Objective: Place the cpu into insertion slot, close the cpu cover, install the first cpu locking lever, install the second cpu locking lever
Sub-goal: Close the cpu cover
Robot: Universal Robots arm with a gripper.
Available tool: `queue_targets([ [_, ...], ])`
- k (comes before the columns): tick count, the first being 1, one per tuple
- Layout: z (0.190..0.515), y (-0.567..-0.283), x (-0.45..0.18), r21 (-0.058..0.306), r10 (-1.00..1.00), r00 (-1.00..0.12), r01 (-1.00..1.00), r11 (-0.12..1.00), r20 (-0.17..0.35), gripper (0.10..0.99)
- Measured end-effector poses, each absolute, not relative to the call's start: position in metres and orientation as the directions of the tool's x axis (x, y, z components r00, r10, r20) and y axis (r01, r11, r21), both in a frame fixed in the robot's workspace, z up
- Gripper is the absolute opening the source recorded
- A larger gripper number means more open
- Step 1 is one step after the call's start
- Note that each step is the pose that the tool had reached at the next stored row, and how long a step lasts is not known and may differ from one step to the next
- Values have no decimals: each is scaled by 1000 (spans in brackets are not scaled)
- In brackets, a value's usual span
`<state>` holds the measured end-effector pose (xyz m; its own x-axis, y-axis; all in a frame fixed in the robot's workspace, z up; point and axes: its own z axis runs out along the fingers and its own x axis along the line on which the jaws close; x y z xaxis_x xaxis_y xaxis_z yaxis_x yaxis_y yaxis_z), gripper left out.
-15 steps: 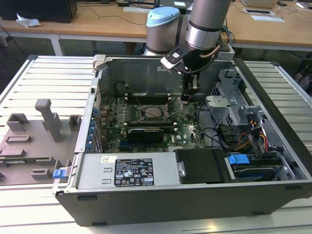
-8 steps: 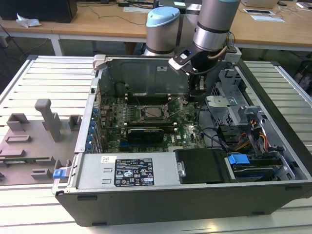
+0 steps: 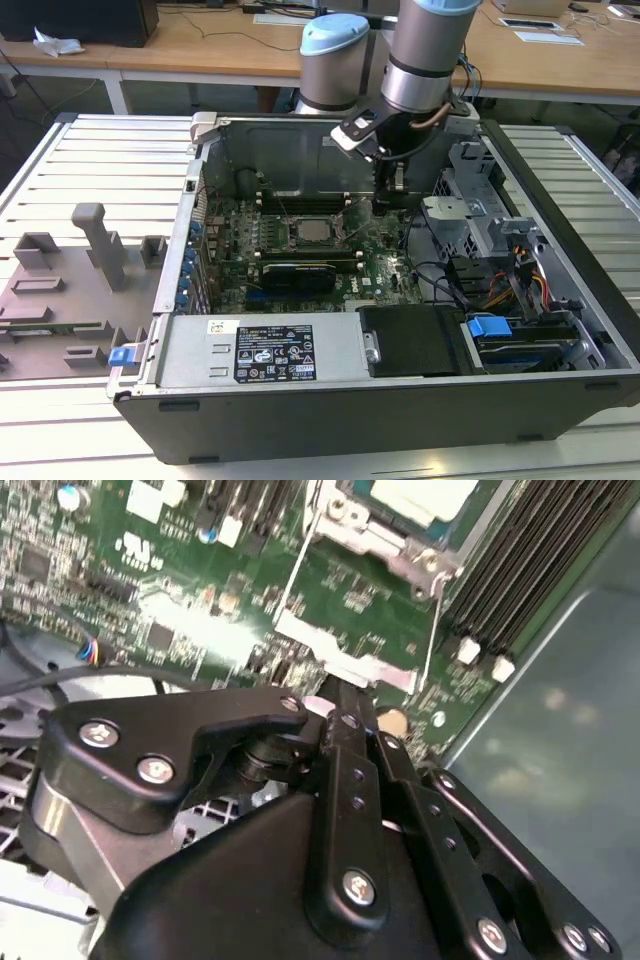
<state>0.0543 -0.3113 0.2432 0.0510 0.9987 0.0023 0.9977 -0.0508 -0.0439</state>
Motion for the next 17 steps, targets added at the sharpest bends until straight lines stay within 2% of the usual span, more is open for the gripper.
queue_targets([
  [17,243,-311,13,-44,999,51,998,-51,4,106],
])
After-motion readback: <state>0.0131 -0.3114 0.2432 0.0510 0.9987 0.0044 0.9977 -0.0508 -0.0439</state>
